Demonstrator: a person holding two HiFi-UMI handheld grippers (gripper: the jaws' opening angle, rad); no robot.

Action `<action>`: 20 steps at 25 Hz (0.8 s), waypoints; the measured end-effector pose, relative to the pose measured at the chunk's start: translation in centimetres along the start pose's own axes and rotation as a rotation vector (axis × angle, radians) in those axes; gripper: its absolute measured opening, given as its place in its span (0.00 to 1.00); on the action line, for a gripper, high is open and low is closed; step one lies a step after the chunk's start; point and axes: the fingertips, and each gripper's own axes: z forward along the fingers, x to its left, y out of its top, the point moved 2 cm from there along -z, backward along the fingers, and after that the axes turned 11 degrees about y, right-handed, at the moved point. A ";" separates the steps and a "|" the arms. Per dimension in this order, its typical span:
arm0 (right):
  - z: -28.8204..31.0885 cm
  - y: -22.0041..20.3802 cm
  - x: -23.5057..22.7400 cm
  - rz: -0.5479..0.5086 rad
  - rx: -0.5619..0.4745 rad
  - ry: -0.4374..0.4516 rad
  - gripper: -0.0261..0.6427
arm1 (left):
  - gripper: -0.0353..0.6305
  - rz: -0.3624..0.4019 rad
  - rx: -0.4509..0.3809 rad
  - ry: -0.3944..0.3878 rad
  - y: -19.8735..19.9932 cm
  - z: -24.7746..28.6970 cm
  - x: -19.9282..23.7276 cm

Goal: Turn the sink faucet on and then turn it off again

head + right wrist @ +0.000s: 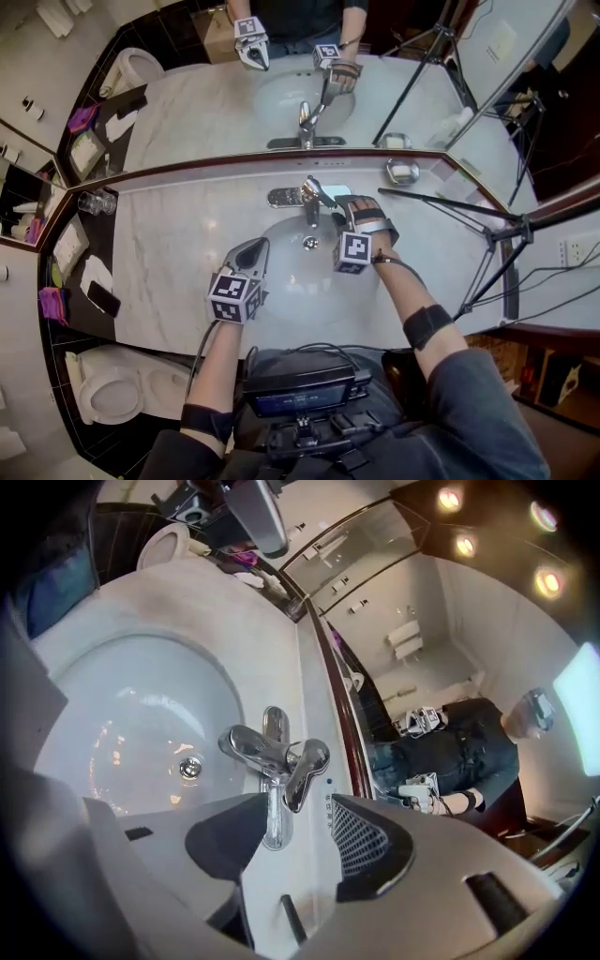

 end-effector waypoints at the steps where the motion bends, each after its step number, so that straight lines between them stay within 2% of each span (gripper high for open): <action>1: 0.5 0.0 0.1 -0.028 0.011 0.013 0.40 | 0.05 0.001 0.000 -0.001 0.0 0.1 0.0; 5: 2.0 0.3 0.0 -0.089 0.033 0.045 0.40 | 0.05 -0.002 0.002 0.001 0.0 0.3 0.1; 11: 2.8 0.8 -1.6 -0.115 0.048 0.045 0.39 | 0.05 -0.011 0.012 0.009 -0.6 0.2 0.5; 13: 2.7 1.1 -1.9 -0.102 0.032 0.045 0.33 | 0.05 -0.014 0.019 0.007 -0.9 0.3 0.5; 20: 2.3 1.5 -2.6 0.000 0.017 0.071 0.32 | 0.05 -0.018 0.031 0.002 -1.7 0.3 0.2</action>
